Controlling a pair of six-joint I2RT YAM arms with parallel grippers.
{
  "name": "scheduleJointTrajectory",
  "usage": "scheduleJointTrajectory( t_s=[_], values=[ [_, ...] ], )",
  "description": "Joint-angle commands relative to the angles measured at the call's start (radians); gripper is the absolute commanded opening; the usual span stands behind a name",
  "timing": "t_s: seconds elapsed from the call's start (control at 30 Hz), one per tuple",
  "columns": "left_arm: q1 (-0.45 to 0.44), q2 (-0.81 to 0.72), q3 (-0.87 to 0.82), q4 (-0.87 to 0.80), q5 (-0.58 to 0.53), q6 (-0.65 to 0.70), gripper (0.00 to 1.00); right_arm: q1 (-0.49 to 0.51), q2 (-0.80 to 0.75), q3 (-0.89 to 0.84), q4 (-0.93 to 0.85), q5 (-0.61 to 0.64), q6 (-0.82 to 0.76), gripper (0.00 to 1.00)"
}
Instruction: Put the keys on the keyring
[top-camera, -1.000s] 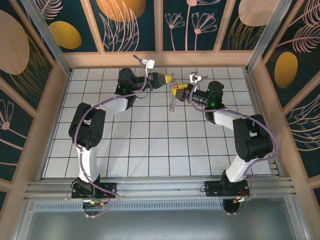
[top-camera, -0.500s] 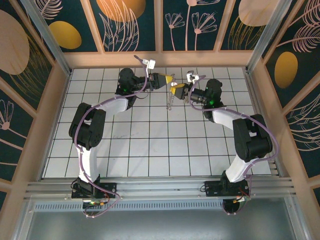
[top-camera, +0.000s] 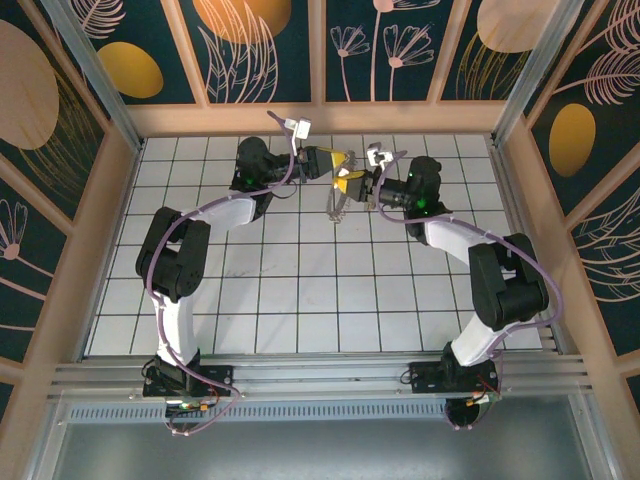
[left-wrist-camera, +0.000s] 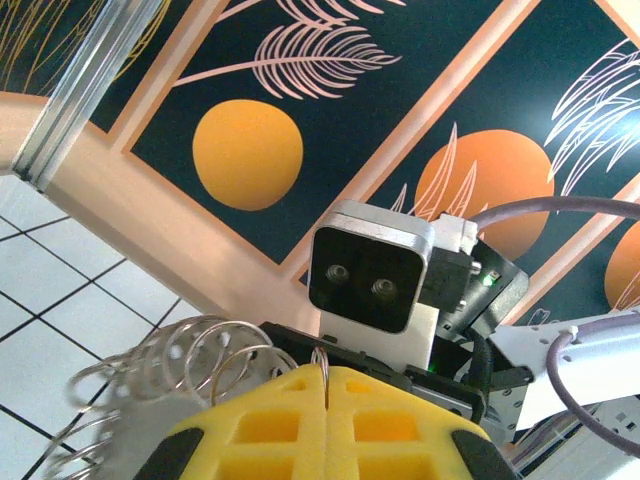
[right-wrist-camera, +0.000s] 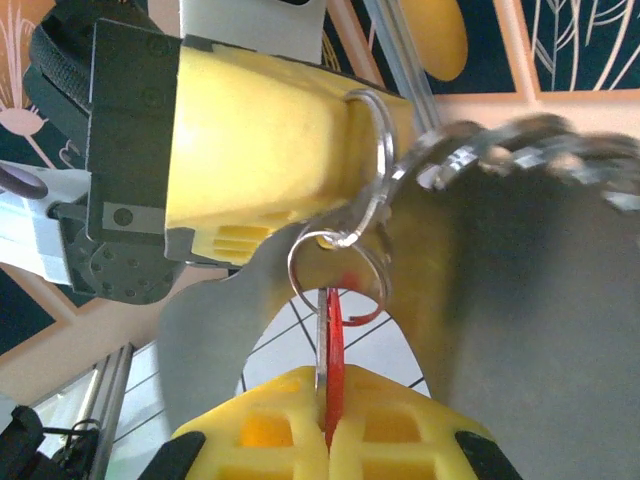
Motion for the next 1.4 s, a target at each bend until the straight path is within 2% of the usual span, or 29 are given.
scheduleJointTrajectory(
  t_s=[0.0,0.4,0.63,0.67,0.8,0.9,1.07,1.2,1.37],
  values=[
    [-0.012,-0.047,-0.002,0.088,-0.024,-0.006,0.00,0.030,-0.014,0.044,-0.081,-0.040,-0.066,0.00],
    [-0.019,-0.049,-0.009,0.086,-0.034,-0.005,0.00,0.018,-0.018,0.039,-0.061,0.002,-0.040,0.00],
    [-0.022,-0.054,-0.040,0.168,-0.067,-0.052,0.00,0.012,-0.015,0.021,0.023,0.011,0.039,0.00],
    [-0.022,-0.055,-0.049,0.195,-0.075,-0.066,0.00,0.012,-0.019,0.016,0.030,0.014,0.047,0.03],
    [-0.023,-0.051,-0.074,0.292,-0.105,-0.107,0.00,0.004,-0.049,-0.010,0.035,0.037,0.065,0.30],
    [-0.023,-0.050,-0.075,0.305,-0.105,-0.084,0.00,-0.016,-0.099,-0.056,0.039,0.049,0.078,0.39],
    [-0.023,-0.054,-0.064,0.300,-0.090,-0.027,0.00,-0.063,-0.222,-0.153,0.061,0.081,0.112,0.42],
    [-0.023,-0.061,-0.068,0.304,-0.082,0.015,0.00,-0.073,-0.279,-0.167,0.102,0.131,0.170,0.42],
    [-0.023,-0.069,-0.086,0.307,-0.087,0.053,0.00,-0.066,-0.277,-0.159,0.241,0.229,0.342,0.41]
  ],
)
